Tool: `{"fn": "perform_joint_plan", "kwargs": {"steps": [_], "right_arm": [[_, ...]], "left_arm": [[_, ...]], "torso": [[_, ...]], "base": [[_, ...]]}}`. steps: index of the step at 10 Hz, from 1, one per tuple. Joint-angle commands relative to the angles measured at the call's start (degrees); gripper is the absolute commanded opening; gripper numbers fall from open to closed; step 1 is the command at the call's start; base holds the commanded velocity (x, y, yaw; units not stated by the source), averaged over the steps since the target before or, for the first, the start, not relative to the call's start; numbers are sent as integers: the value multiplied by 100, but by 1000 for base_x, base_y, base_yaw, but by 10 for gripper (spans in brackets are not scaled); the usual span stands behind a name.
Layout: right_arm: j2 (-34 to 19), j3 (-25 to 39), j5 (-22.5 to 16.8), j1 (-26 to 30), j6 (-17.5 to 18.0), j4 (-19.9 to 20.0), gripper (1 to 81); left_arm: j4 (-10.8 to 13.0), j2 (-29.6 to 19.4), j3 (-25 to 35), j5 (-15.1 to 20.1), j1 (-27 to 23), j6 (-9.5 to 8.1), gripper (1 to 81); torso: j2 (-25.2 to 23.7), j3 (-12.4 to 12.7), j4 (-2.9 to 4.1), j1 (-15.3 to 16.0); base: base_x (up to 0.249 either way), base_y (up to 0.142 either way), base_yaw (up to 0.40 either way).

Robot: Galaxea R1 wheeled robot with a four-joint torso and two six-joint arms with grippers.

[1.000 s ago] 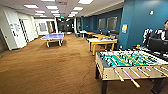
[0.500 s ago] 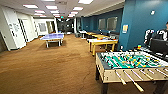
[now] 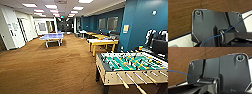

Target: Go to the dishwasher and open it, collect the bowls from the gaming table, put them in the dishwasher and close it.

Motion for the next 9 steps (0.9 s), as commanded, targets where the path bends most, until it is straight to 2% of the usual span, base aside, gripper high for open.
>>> {"fn": "perform_joint_plan", "kwargs": {"steps": [1, 9], "right_arm": [[69, 56, -248, 252, -14, -17, 811], [69, 56, -248, 252, -14, -17, 811]], "left_arm": [[7, -98, -11, 250, -227, 5, 811], [-1, -107, -11, 241, -227, 5, 811]], "torso": [[0, 0, 0, 0], [-4, 2, 0, -11]], "base": [[118, 0, 0], [118, 0, 0]]}}
